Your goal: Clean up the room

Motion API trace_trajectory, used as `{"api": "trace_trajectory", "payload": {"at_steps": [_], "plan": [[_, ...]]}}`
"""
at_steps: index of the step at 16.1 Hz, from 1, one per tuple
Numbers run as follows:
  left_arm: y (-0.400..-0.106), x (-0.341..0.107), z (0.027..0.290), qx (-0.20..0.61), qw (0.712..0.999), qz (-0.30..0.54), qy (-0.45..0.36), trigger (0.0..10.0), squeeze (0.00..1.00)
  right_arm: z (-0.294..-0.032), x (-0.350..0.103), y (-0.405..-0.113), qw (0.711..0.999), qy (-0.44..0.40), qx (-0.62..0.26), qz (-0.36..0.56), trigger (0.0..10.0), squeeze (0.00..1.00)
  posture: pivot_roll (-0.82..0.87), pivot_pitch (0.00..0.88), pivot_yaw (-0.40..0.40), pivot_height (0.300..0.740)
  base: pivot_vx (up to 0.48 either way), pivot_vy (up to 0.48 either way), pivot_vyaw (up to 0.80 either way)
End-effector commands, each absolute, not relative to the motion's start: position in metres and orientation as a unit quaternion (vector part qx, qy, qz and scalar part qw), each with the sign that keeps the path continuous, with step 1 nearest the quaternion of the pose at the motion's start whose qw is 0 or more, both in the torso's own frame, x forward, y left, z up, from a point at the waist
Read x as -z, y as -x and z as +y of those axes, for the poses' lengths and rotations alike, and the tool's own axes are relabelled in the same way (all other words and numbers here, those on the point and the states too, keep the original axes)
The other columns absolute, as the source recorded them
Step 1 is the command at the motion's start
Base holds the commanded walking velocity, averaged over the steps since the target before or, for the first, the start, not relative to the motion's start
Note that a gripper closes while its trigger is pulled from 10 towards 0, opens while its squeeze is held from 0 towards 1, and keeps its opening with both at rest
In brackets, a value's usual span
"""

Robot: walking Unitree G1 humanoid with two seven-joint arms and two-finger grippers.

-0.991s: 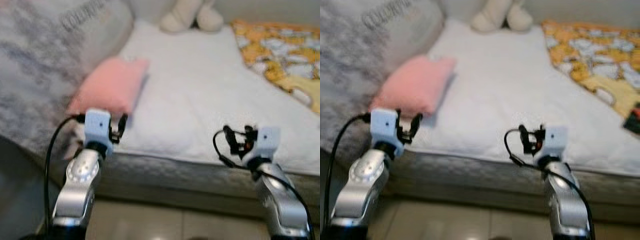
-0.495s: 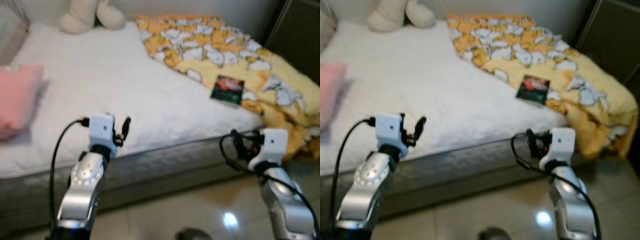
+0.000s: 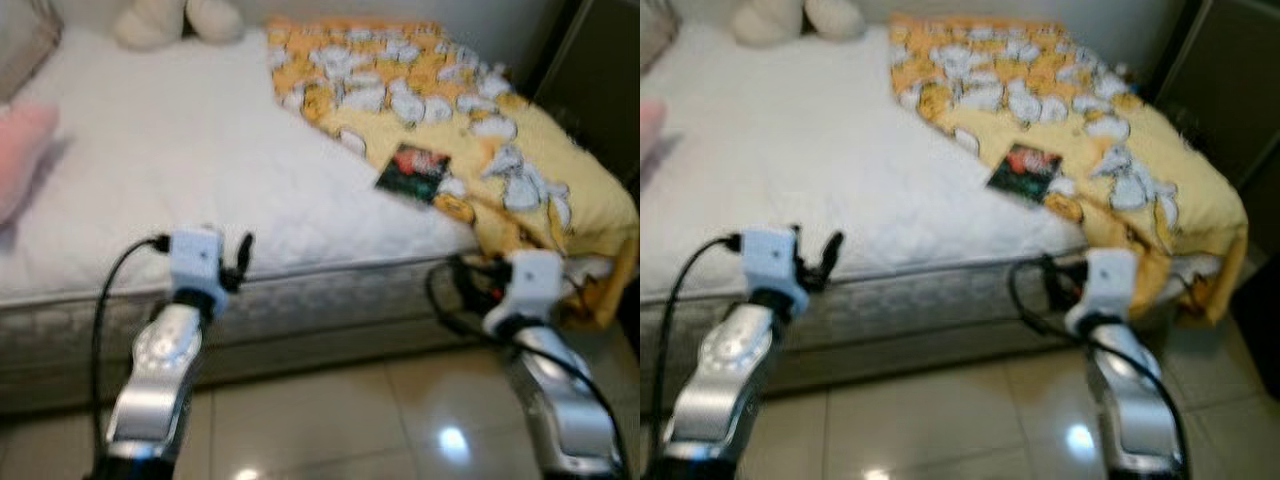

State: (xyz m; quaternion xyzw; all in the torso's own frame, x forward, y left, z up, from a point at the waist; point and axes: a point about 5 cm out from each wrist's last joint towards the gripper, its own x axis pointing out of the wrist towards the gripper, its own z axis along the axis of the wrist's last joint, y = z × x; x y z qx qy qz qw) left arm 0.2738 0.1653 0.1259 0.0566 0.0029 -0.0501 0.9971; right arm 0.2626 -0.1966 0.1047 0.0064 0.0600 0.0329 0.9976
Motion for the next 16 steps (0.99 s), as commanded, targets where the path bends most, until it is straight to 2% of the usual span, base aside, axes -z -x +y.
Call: {"api": "trace_trajectory", "payload": {"at_steps": [1, 3, 4, 7, 9, 12, 16], "plan": [[-0.275, -0.129, 0.16, 0.056, 0.997, -0.003, -0.055, 10.0, 0.0, -0.204, -0.105, -0.262, 0.998, 0.002, -0.021, 0.06, 10.0, 0.0, -0.07, 0.0, 0.025, 0.74, 0.0, -0.48, 0.0], [-0.275, -0.131, 0.159, 0.059, 0.997, -0.008, -0.052, 10.0, 0.0, -0.206, -0.106, -0.262, 0.998, -0.002, -0.015, 0.059, 10.0, 0.0, -0.07, 0.0, 0.027, 0.74, 0.0, -0.48, 0.0], [-0.276, -0.133, 0.16, 0.055, 0.998, -0.013, -0.018, 10.0, 0.0, -0.206, -0.108, -0.262, 0.998, 0.002, -0.013, 0.056, 10.0, 0.0, -0.07, 0.0, 0.03, 0.74, 0.0, 0.0, 0.0], [-0.279, -0.136, 0.162, 0.055, 0.998, -0.015, -0.022, 10.0, 0.0, -0.209, -0.111, -0.263, 0.999, 0.01, -0.005, 0.05, 10.0, 0.0, -0.08, 0.0, 0.041, 0.74, 0.0, 0.0, 0.0], [-0.281, -0.14, 0.161, 0.061, 0.998, -0.02, -0.022, 10.0, 0.0, -0.205, -0.118, -0.266, 0.999, -0.021, -0.007, 0.04, 10.0, 0.0, -0.07, 0.0, 0.041, 0.74, 0.428, 0.0, -0.25], [-0.283, -0.145, 0.164, 0.054, 0.998, -0.027, -0.016, 10.0, 0.0, -0.202, -0.121, -0.274, 0.999, -0.013, -0.02, 0.038, 10.0, 0.0, -0.06, 0.0, 0.029, 0.74, 0.461, 0.0, -0.8], [-0.282, -0.145, 0.168, 0.044, 0.998, -0.027, -0.02, 10.0, 0.0, -0.203, -0.122, -0.284, 0.999, -0.002, -0.022, 0.039, 10.0, 0.0, -0.05, 0.0, 0.016, 0.74, 0.459, 0.0, 0.0]]}}
